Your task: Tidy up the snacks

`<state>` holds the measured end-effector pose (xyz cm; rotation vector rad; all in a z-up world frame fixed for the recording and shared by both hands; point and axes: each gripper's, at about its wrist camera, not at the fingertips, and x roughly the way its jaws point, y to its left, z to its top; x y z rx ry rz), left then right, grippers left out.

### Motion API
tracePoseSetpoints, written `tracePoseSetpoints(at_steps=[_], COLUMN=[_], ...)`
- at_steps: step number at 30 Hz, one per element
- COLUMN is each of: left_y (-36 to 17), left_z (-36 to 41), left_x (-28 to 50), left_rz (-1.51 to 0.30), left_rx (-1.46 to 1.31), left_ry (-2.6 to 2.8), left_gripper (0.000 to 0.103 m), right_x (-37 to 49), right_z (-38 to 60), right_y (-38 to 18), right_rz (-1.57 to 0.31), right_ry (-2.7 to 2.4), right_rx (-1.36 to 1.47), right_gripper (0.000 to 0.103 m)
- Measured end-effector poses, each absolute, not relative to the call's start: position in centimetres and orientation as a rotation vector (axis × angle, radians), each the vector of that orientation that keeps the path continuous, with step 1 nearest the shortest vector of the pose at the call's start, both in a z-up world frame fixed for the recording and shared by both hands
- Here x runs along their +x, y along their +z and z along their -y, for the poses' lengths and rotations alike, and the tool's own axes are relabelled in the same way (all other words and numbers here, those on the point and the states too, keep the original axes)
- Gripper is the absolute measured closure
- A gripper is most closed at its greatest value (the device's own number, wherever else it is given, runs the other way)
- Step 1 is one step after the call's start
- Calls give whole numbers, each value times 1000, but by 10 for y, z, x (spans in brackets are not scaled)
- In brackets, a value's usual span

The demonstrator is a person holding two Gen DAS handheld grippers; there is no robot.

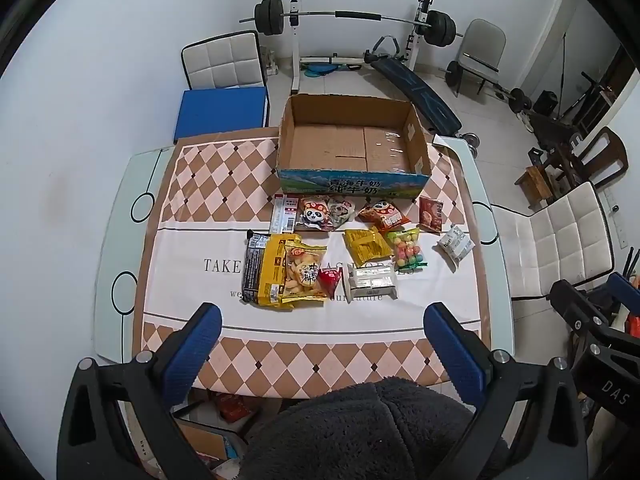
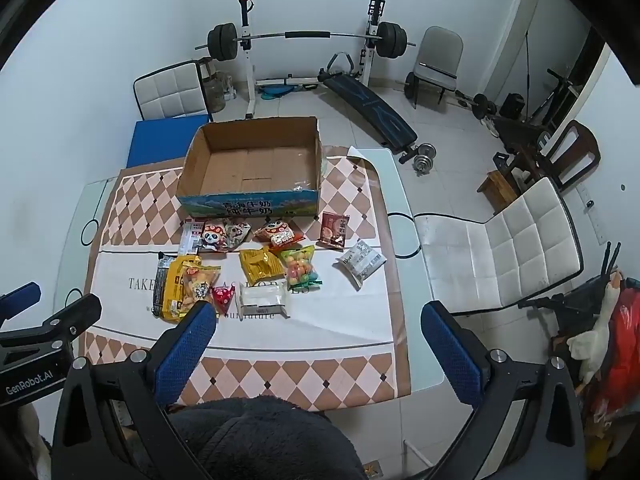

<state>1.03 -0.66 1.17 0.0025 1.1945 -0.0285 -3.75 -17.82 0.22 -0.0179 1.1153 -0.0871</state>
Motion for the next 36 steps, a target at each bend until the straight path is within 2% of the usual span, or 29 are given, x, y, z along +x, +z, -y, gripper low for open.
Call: tracePoseSetpoints(at_steps=[36], left_y=[15], left_z=[3], left_x=[13], left_rz=[-1180], left_rx=[0], left_ry=[-41], left_gripper=[0], right_x=[-30], right_z=[170], right_y=[7], right_rz=[-1106], right_ry=[-88], right_rx=[-20], right_gripper=[0])
